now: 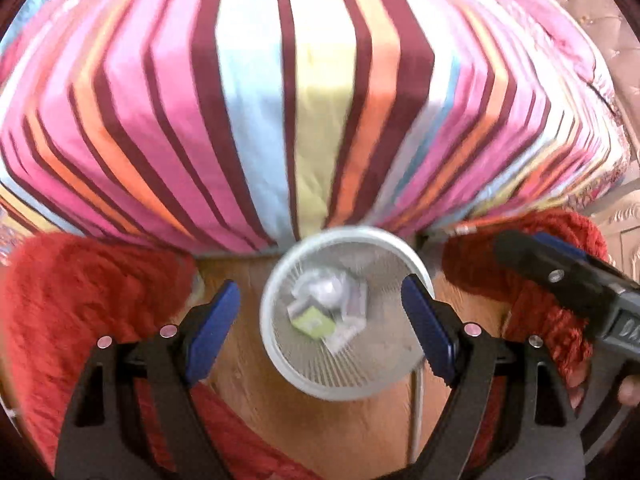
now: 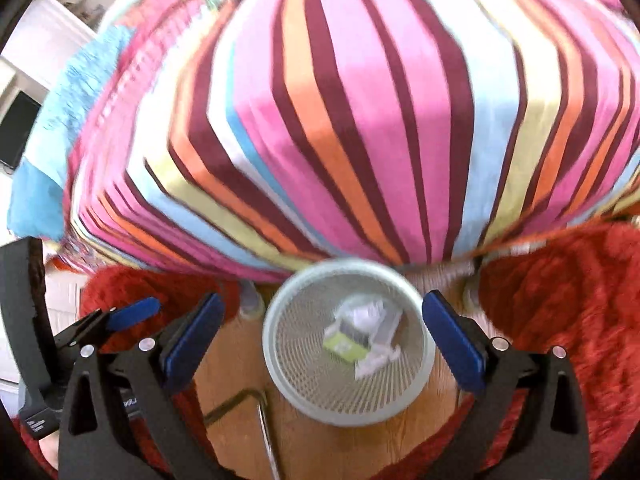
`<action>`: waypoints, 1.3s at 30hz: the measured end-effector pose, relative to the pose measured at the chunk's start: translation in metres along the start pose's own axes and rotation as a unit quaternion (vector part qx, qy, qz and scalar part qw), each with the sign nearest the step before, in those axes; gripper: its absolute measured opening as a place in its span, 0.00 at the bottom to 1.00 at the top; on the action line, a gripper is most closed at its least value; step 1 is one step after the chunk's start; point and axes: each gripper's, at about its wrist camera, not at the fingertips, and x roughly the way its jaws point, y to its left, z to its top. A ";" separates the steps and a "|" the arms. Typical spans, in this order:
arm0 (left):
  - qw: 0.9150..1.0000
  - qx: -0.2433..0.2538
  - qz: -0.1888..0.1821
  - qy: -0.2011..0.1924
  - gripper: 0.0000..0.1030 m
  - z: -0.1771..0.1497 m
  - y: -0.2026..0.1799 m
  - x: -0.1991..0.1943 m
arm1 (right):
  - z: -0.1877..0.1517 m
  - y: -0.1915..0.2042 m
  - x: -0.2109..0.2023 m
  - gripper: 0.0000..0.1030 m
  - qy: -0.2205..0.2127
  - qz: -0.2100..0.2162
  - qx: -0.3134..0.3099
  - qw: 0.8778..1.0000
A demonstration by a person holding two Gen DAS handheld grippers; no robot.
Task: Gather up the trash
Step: 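Move both tools back toward the remaining boxes on the bed, then grasp the teal box with the left tool while the right tool grasps the blue-green box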
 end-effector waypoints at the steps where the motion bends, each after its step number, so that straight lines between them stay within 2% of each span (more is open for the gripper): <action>1: 1.000 0.002 0.007 -0.017 0.78 0.005 0.002 -0.007 | 0.005 0.000 -0.007 0.92 -0.018 0.001 -0.004 1.000; 4: 0.998 -0.001 0.027 -0.061 0.78 0.022 0.010 -0.024 | 0.023 0.001 -0.032 0.92 -0.088 -0.017 -0.017 0.996; 8: 0.995 -0.015 0.032 -0.090 0.78 0.050 0.021 -0.036 | 0.052 -0.007 -0.061 0.92 -0.165 -0.009 -0.017 0.986; 12: 0.992 -0.023 0.029 -0.117 0.78 0.082 0.024 -0.048 | 0.088 -0.006 -0.075 0.92 -0.193 -0.009 -0.035 0.981; 18: 0.986 -0.016 0.027 -0.166 0.78 0.146 0.023 -0.067 | 0.128 -0.002 -0.071 0.92 -0.204 -0.004 -0.045 0.978; 23: 0.982 -0.005 0.032 -0.188 0.78 0.199 0.020 -0.068 | 0.163 -0.001 -0.054 0.92 -0.197 -0.002 -0.059 0.979; 32: 0.982 0.004 0.038 -0.185 0.78 0.282 0.020 -0.044 | 0.233 -0.007 -0.029 0.92 -0.186 0.000 -0.066 0.980; 39: 0.983 0.019 0.037 -0.181 0.78 0.328 0.011 -0.025 | 0.274 -0.018 -0.015 0.92 -0.174 0.012 -0.075 0.982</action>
